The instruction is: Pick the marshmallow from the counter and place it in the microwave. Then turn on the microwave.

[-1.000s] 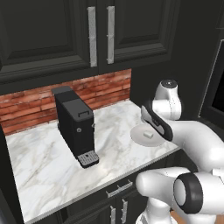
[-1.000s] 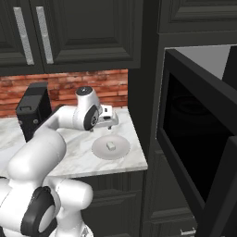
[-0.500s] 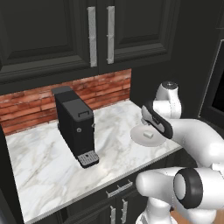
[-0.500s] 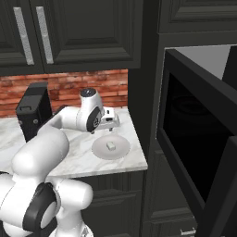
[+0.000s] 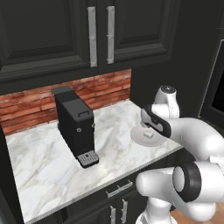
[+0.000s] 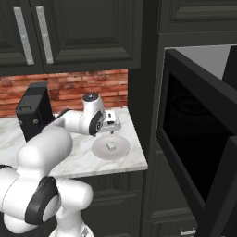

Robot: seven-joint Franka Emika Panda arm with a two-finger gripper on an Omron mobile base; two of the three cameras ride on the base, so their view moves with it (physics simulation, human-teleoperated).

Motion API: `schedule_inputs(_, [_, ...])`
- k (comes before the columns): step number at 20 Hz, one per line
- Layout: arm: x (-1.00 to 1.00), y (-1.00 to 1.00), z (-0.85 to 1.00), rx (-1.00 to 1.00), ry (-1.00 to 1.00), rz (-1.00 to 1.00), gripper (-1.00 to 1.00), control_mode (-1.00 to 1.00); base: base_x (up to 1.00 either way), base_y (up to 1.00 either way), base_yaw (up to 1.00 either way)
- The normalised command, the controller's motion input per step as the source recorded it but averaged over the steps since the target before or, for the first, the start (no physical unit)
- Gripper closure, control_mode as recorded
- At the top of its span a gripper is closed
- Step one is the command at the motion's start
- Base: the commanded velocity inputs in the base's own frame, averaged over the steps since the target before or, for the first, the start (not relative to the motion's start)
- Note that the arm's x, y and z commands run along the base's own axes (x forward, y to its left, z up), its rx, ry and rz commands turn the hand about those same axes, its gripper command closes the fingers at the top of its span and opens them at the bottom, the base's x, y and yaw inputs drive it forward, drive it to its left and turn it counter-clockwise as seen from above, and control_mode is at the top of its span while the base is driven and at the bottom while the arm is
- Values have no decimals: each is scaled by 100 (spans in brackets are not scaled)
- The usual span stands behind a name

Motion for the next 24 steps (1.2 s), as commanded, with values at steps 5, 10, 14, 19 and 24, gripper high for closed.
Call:
schedule_inputs(5, [12,-1,-20,0,0,1,-100,-100,0,0,0])
schedule_inputs(10, [12,-2,-18,0,0,2,-100,-100,0,0,0])
schedule_inputs(14, [10,-2,-16,0,0,1,-100,-100,0,0,0])
schedule_inputs(19, [9,-1,-15,0,0,1,-100,-100,0,0,0])
schedule_inputs(24, [4,0,-11,0,1,2,-100,-100,0,0,0])
